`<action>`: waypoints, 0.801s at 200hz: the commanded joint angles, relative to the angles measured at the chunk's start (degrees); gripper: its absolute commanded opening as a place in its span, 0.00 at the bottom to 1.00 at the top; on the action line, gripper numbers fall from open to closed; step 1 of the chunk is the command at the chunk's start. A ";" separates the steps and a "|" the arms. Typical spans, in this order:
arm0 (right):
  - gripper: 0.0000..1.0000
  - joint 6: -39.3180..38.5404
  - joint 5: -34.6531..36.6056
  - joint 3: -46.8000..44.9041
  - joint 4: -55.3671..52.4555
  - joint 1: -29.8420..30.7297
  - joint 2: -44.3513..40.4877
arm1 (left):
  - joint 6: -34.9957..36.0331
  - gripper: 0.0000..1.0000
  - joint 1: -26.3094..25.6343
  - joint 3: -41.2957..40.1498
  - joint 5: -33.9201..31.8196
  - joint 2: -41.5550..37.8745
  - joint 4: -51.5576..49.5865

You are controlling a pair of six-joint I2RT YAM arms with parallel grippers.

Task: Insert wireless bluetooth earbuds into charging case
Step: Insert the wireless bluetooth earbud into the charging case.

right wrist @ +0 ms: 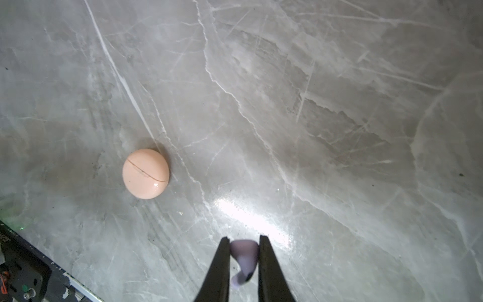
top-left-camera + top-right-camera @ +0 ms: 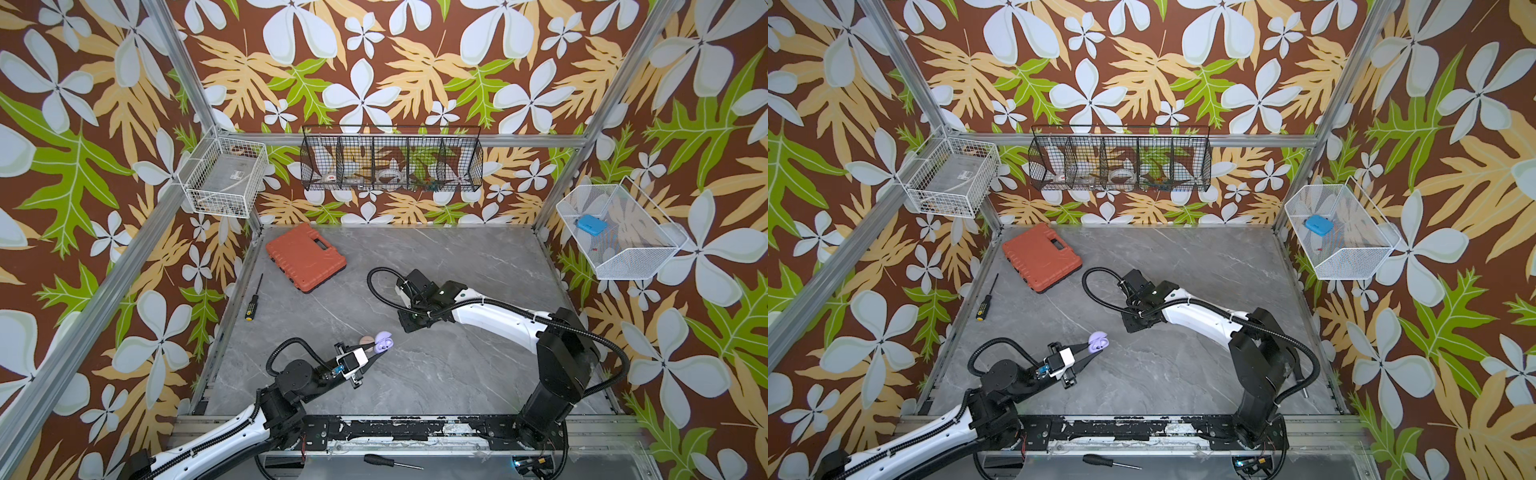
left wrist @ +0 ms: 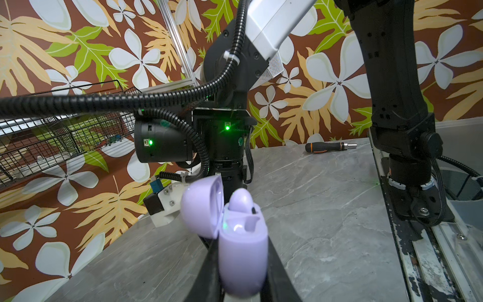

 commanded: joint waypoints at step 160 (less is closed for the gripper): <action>0.16 -0.38 2.79 0.72 -2.80 0.23 -10.58 | -22.82 0.00 -0.42 6.71 -8.61 2.07 1.73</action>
